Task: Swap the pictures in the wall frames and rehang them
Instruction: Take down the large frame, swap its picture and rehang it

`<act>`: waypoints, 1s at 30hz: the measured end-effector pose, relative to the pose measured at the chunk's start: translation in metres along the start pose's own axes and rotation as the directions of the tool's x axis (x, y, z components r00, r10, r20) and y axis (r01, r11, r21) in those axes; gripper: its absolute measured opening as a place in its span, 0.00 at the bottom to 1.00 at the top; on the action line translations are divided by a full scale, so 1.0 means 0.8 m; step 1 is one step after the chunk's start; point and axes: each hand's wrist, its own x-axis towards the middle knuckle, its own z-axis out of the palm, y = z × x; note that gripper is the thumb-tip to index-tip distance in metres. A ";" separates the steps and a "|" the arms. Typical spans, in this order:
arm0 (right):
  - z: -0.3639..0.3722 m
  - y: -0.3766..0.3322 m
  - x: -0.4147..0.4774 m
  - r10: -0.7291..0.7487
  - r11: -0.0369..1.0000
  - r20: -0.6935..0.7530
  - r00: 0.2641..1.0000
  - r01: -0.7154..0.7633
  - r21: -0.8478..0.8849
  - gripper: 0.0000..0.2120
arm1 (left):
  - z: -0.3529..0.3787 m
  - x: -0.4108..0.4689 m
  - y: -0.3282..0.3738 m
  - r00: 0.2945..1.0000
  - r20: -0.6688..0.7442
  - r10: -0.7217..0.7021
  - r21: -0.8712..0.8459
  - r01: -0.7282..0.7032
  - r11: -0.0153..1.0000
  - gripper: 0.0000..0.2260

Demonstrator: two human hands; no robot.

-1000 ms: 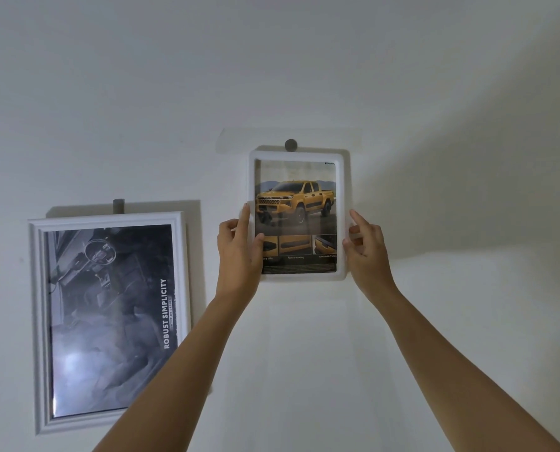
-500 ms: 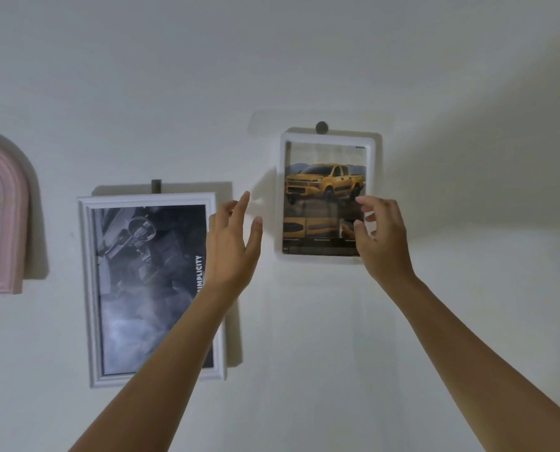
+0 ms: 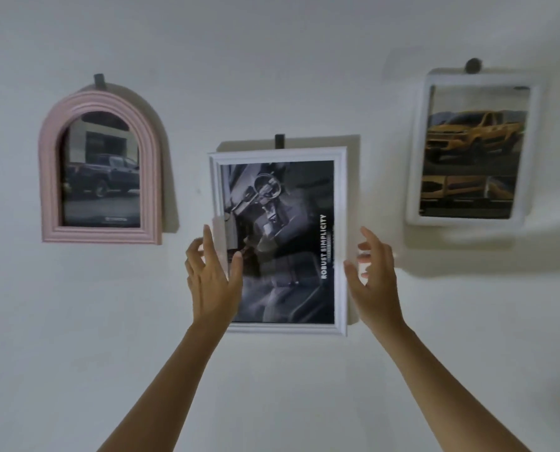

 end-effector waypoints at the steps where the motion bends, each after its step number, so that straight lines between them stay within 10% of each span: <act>1: 0.009 0.000 -0.003 0.037 0.999 -0.049 0.998 -0.036 0.029 0.25 | -0.001 -0.002 -0.010 0.999 0.037 -0.011 -0.068 0.013 0.998 0.30; 21: 0.020 -0.100 -0.062 0.238 0.960 -0.074 0.968 -0.223 0.169 0.22 | -0.075 -0.034 -0.016 0.984 0.174 -0.030 -0.509 0.116 0.853 0.22; 30: -0.050 -0.167 -0.239 0.398 0.815 0.129 0.908 -0.415 0.404 0.23 | -0.162 -0.176 -0.044 0.873 0.405 -0.273 -0.512 0.464 0.723 0.18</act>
